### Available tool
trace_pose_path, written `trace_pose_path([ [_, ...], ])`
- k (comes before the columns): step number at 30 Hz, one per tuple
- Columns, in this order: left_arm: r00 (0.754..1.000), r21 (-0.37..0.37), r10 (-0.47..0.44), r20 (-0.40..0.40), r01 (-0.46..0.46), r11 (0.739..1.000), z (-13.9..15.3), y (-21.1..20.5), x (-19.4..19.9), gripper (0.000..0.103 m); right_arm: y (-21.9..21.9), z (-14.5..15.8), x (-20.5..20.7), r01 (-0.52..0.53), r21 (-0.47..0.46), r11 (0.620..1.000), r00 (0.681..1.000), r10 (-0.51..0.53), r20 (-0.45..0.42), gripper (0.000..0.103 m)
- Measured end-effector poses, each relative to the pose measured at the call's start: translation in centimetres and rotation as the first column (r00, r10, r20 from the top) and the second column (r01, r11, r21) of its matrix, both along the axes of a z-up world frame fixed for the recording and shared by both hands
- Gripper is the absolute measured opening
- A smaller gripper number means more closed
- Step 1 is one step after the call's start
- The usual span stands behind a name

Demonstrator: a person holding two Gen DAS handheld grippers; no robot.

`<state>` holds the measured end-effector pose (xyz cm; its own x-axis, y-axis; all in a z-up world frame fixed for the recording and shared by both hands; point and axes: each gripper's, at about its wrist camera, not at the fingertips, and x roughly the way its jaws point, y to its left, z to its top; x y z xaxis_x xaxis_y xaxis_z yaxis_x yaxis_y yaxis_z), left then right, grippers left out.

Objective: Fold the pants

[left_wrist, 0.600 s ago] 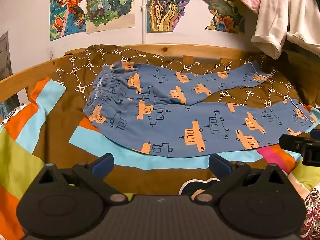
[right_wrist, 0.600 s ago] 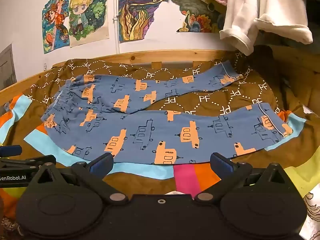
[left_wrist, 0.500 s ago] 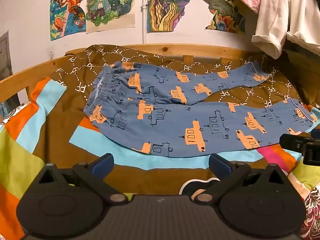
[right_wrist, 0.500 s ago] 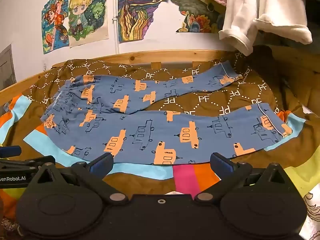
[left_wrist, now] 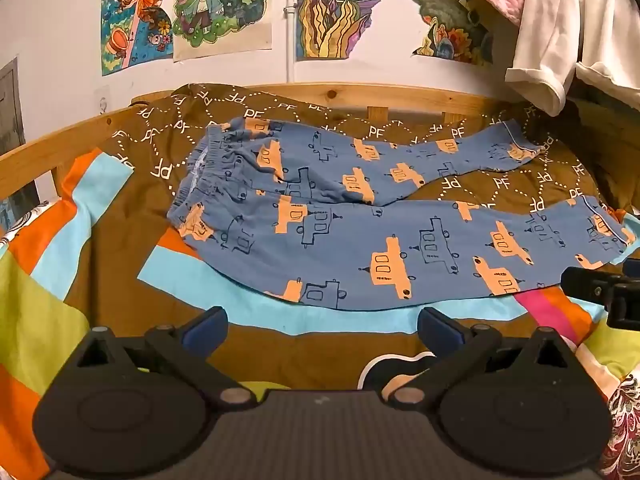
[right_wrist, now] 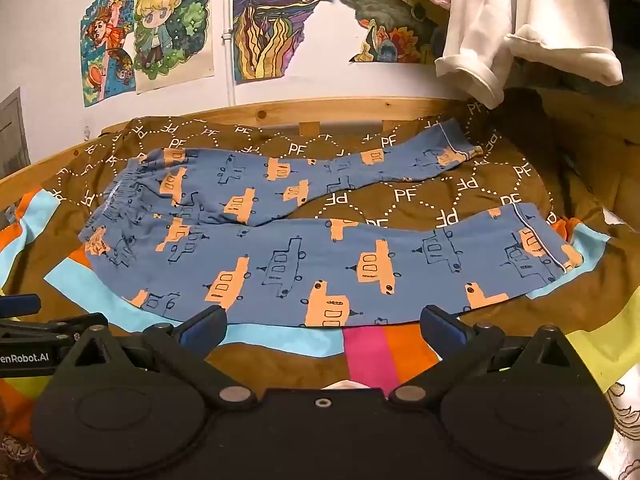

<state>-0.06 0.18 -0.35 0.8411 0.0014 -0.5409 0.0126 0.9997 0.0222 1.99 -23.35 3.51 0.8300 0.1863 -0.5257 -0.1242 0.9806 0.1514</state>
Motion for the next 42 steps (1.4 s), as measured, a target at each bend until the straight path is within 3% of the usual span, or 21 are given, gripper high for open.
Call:
trace_pose_path([
  [42, 1.000, -0.008, 0.001, -0.006, -0.001, 1.000, -0.33, 0.67, -0.06, 0.103, -0.08, -0.10, 0.04, 0.001, 0.002, 1.000, 1.000, -0.001, -0.008, 0.102],
])
